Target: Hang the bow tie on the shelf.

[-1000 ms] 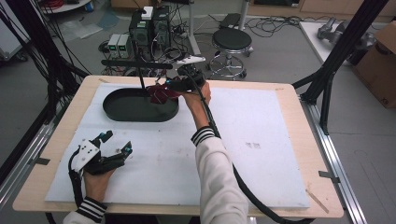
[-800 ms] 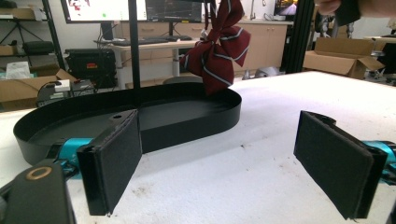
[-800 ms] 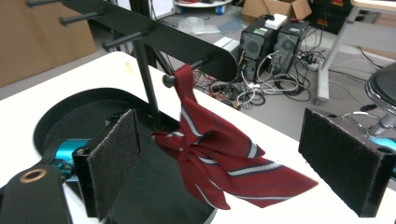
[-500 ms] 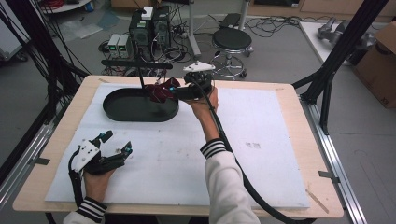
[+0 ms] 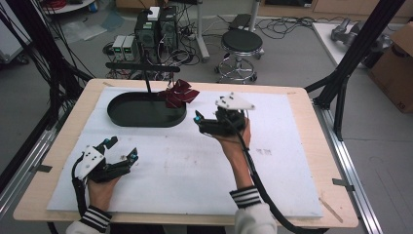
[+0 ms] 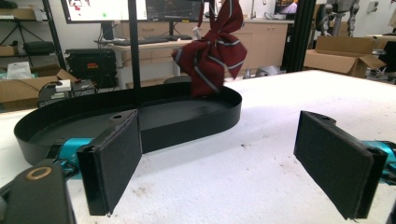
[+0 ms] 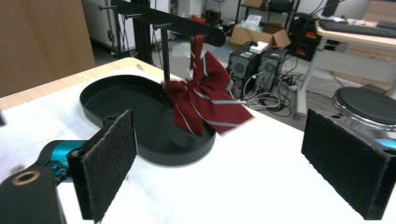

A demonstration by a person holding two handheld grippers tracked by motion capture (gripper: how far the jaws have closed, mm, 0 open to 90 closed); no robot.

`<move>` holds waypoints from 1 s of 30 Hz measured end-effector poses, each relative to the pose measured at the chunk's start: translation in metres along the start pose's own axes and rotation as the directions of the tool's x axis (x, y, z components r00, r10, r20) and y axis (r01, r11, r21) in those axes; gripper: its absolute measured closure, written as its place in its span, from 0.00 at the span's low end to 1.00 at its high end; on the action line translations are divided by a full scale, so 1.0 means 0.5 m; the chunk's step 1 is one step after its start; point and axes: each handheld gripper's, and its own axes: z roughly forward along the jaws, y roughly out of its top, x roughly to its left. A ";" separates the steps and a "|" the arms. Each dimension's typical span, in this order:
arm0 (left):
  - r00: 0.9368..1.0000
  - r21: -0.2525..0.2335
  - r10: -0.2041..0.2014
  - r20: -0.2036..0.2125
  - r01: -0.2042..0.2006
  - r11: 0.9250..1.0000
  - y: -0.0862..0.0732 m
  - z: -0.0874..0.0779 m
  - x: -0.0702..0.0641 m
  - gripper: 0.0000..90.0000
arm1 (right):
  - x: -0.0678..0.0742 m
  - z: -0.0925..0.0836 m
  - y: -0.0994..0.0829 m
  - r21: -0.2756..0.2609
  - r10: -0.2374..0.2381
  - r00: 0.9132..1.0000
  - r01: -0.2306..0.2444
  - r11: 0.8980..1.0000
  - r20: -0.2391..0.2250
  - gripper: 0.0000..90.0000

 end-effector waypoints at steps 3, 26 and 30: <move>1.000 0.001 0.005 -0.001 -0.005 1.000 0.000 0.000 0.000 0.17 | 0.005 -0.047 -0.034 -0.023 -0.002 1.000 0.002 1.000 0.020 0.11; 1.000 -0.005 0.010 -0.001 -0.010 1.000 0.000 -0.002 -0.002 0.17 | 0.024 -0.192 -0.217 -0.084 -0.033 0.995 0.041 0.996 0.094 0.11; 1.000 -0.007 0.012 -0.002 -0.012 1.000 0.000 -0.002 -0.002 0.17 | 0.015 -0.187 -0.256 -0.094 0.005 0.997 0.002 0.996 0.081 0.11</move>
